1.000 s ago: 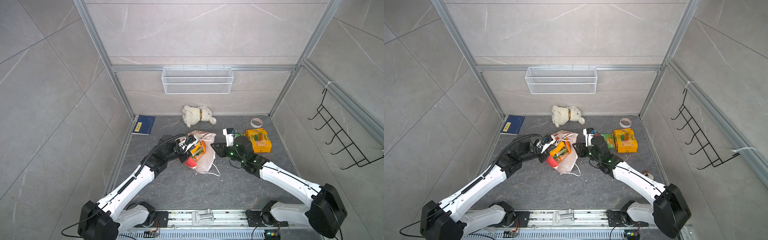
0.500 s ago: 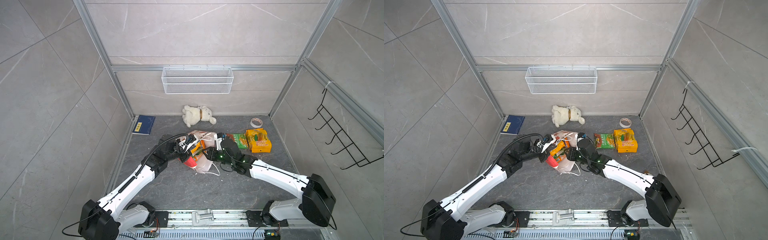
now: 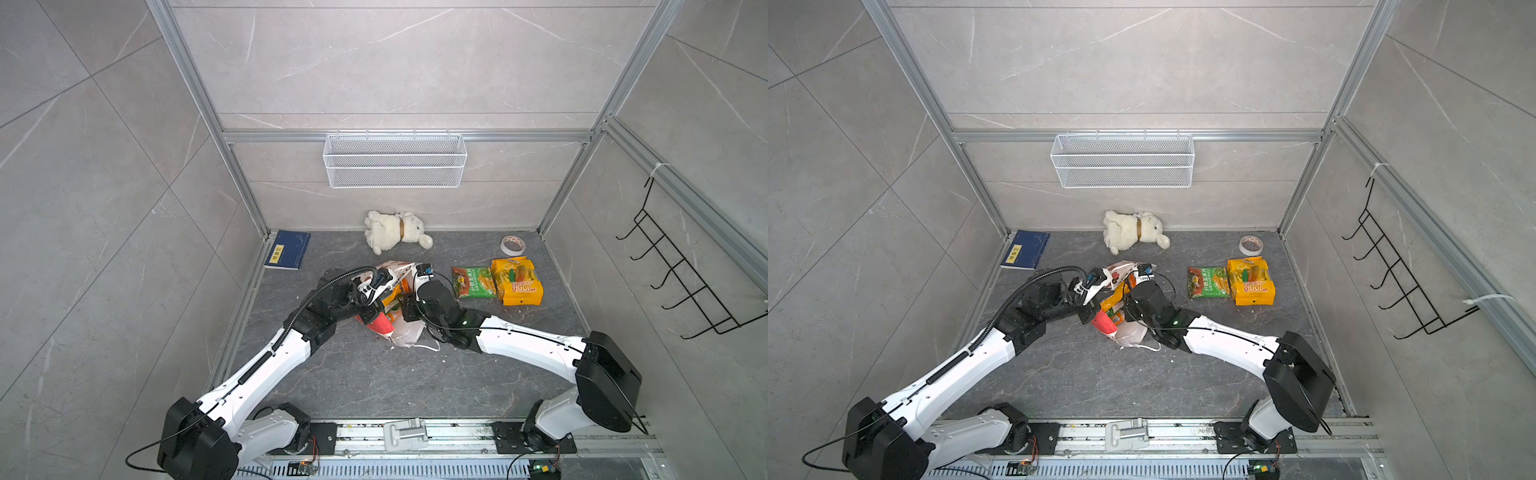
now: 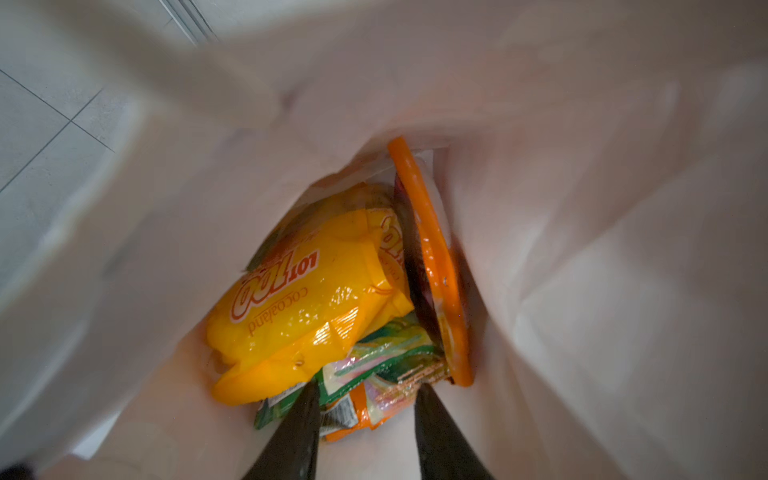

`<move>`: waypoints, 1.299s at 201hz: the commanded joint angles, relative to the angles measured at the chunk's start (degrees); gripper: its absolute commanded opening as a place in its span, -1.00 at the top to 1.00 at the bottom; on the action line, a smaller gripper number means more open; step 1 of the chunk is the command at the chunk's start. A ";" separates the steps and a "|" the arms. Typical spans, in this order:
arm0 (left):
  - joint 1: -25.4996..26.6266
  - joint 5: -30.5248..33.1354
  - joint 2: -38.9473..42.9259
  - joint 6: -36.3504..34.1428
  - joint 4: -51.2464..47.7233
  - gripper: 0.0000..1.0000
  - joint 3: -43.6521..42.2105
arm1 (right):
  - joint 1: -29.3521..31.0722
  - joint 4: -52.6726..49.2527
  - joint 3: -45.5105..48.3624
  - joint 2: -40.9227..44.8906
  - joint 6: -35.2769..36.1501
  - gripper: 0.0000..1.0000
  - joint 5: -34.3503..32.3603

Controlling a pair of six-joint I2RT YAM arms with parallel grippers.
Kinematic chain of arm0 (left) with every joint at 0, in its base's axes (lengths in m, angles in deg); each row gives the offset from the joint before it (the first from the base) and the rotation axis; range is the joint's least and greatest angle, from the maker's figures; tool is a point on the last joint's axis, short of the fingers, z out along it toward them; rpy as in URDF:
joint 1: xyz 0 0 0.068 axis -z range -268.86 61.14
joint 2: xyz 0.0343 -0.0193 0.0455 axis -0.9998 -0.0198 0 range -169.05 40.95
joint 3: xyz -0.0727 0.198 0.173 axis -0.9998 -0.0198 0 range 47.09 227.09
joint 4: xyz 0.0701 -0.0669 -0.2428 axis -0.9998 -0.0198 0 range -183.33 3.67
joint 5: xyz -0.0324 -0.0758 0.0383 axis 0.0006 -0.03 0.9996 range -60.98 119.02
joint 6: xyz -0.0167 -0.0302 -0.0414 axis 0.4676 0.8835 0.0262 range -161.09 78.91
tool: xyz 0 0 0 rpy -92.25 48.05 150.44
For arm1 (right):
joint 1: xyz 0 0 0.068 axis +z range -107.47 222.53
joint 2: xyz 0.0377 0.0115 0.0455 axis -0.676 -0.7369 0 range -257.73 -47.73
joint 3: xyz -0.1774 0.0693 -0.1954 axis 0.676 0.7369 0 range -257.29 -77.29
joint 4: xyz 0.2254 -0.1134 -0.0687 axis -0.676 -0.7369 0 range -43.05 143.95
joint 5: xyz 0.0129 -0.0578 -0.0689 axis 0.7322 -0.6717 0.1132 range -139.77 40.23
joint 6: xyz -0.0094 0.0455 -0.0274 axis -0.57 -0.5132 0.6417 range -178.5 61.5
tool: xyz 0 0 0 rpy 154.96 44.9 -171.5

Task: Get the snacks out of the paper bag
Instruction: 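Reach the right gripper deeper beside the orange-edged candy packet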

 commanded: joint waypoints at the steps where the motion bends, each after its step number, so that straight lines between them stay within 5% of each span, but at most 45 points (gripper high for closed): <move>1: 0.57 -2.69 1.14 0.58 4.67 1.00 2.00 | 0.06 11.08 3.89 -1.70 6.91 0.22 -0.70; 42: 0.56 -1.20 0.66 1.05 4.35 1.00 2.80 | 0.09 20.81 8.75 -4.27 12.54 0.28 2.37; 111: 0.51 -1.07 1.15 0.69 5.02 1.00 2.13 | -0.49 7.87 1.04 -9.70 8.95 0.29 -7.73; 261: 0.52 -3.28 1.27 -0.62 5.06 1.00 1.99 | -5.79 11.63 -6.15 -15.02 11.50 0.04 -6.56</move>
